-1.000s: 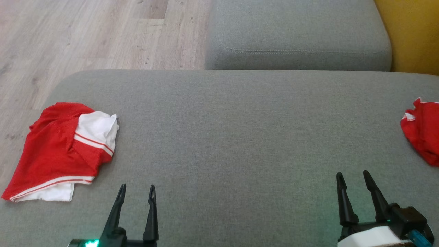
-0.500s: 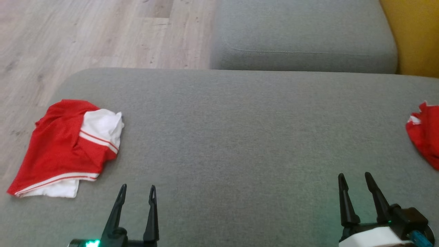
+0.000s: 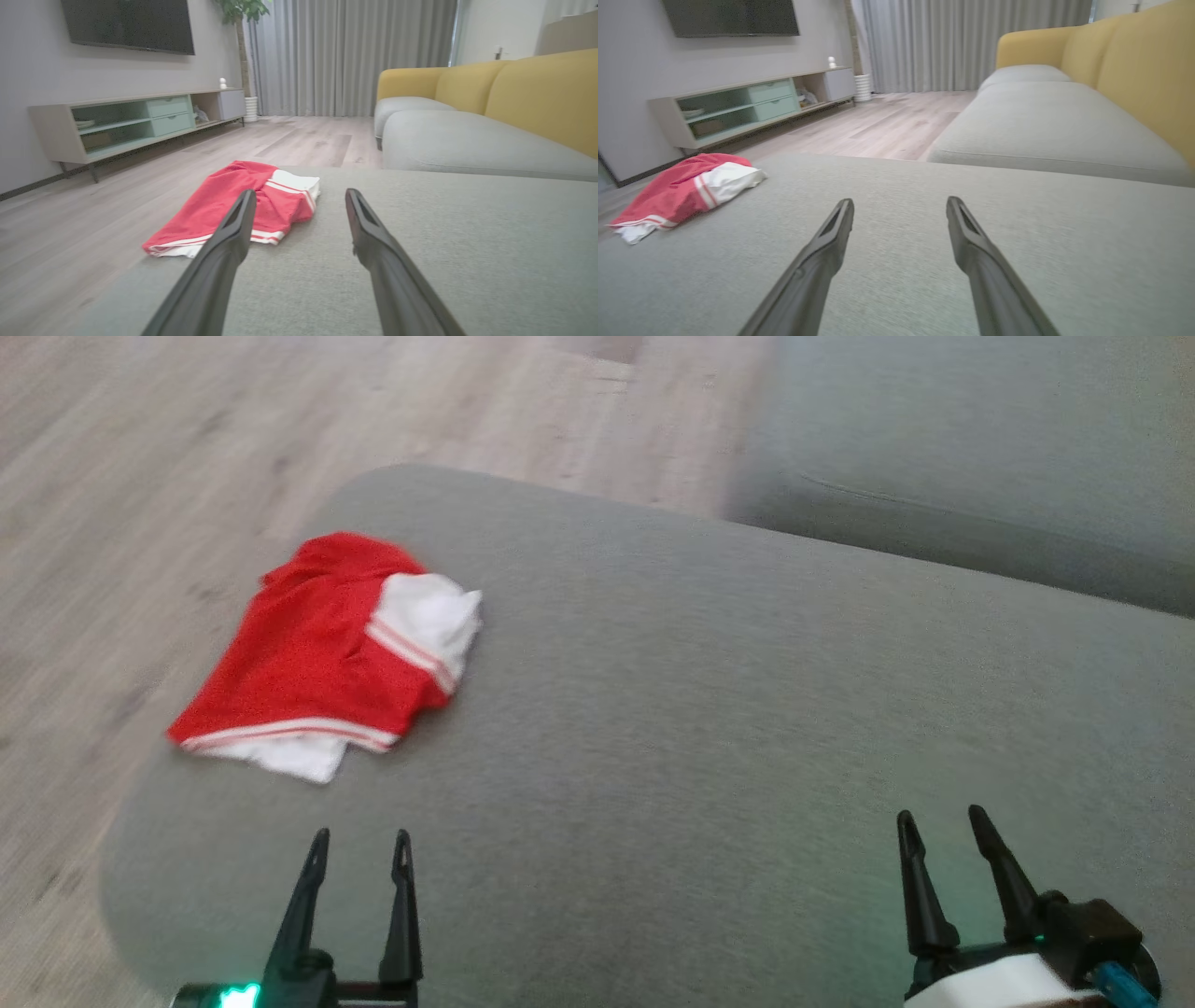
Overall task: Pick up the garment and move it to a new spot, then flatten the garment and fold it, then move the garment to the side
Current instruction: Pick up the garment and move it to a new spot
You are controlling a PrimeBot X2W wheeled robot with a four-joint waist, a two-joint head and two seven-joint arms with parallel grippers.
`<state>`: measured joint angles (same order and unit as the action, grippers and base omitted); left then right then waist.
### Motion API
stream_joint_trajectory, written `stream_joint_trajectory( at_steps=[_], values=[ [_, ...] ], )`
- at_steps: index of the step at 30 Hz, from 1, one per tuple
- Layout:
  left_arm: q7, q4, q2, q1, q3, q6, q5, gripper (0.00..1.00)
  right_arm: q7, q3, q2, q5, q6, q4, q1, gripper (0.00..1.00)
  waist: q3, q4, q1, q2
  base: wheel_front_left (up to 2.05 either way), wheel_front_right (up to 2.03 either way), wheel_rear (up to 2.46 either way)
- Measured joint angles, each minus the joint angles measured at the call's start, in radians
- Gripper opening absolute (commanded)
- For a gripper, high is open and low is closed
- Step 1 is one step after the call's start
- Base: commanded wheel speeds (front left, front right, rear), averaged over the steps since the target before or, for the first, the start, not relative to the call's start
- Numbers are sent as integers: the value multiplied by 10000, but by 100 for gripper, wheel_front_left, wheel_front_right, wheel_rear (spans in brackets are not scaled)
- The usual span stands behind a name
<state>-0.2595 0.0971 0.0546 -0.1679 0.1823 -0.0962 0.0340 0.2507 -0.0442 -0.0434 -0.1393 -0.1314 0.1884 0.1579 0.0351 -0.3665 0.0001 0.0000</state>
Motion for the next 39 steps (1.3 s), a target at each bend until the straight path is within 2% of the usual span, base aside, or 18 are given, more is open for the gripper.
stream_joint_trajectory(
  at_steps=[7,13,17,20,25,27,28,31,35,37,39],
  values=[
    [0,-328,2,-10,-424,-140,2,100,0,-253,10,4,0,69,-150,100,-210,-1226,-1,0,0,0,0],
    [0,-418,0,-7,-619,-332,15,100,0,-234,8,393,0,213,-429,100,-647,-1574,1,0,0,0,0],
    [0,-376,0,251,-907,-351,65,100,0,144,-15,1011,0,12,-435,100,-1068,-1659,-1,0,0,0,0],
    [0,-272,8,1320,-1143,-194,132,100,0,318,-420,1300,0,-207,-693,100,-1644,-1612,1,0,0,0,0],
    [-2,428,48,4033,-1402,192,192,100,0,784,-1693,1461,0,-696,-1701,100,-2826,-1420,3,0,0,0,0],
    [-6,1269,102,5068,-1488,439,295,100,2,997,-2155,1547,0,-899,-1984,100,-3338,-1341,3,0,0,0,0],
    [-6,1269,102,5068,-1488,439,295,100,2,997,-2155,1547,0,-899,-1984,100,-3338,-1341,3,0,0,0,0],
    [167,3336,150,6490,-1569,690,617,100,2,1210,-2800,1582,0,-1114,-2313,100,-4096,-1221,5,-1,0,0,0],
    [1528,5908,238,8338,-1709,1191,1108,100,4,1367,-3313,1582,0,-1327,-2849,100,-4990,-1011,3,-1,0,0,0],
    [2243,7005,272,9179,-1841,1551,1492,100,4,1398,-3453,1582,0,-1400,-3137,100,-5352,-876,4,-1,0,0,0],
    [2894,7996,339,9781,-1875,1708,1710,100,42,1294,-3515,1582,0,-1496,-3391,100,-5618,-686,3,-1,0,0,0]
  ],
)
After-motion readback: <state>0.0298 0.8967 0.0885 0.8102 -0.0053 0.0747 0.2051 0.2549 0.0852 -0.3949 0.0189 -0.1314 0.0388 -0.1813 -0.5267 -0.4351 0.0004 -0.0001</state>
